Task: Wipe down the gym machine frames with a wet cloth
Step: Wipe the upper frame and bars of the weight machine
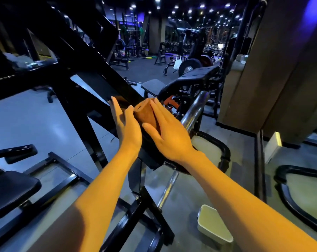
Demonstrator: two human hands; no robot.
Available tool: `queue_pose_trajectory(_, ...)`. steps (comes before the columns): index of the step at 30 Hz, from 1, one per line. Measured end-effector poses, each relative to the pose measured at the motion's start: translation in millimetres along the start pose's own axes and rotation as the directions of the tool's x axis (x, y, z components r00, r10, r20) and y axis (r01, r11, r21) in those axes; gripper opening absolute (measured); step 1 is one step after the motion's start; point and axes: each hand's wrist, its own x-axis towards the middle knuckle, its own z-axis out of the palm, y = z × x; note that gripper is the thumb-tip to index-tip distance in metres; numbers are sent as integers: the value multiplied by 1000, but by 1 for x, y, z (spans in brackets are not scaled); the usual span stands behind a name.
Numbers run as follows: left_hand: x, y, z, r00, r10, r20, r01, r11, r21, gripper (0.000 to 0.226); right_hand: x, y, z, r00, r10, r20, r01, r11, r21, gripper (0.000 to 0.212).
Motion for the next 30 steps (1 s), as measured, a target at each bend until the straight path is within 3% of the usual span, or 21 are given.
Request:
queue_pose_trajectory(7, 5, -1, -1, 999, -13, 36, 13, 1000, -3, 65, -78, 50, -27, 996, 27, 87, -28, 1000, 4, 69)
queue_pose_trajectory(11, 0, 4, 0, 999, -16, 46, 18, 999, -48, 60, -44, 32, -19, 996, 1, 88, 4, 998, -58, 69)
queue_pose_trajectory(14, -1, 7, 1, 1000, -18, 22, 20, 995, -97, 56, 14, 2, -2, 999, -47, 10, 48, 997, -60, 68)
queue_pose_trajectory(19, 0, 12, -6, 993, -36, -116, 15, 985, -174, 55, 62, -26, 14, 999, -38, 8, 38, 999, -12, 67)
queue_pose_trajectory(21, 5, 22, -3, 981, 0, -196, -30, 989, -147, 55, 42, -9, 7, 996, -84, 24, 84, 996, 7, 69)
queue_pose_trajectory(26, 48, 35, -2, 969, 43, -242, -62, 996, -71, 57, -43, 39, -12, 993, -90, 71, 88, 996, 31, 68)
queue_pose_trajectory(30, 53, 35, 9, 963, 31, -266, -56, 995, -85, 55, -39, 49, -18, 986, -111, 123, 103, 992, 72, 67)
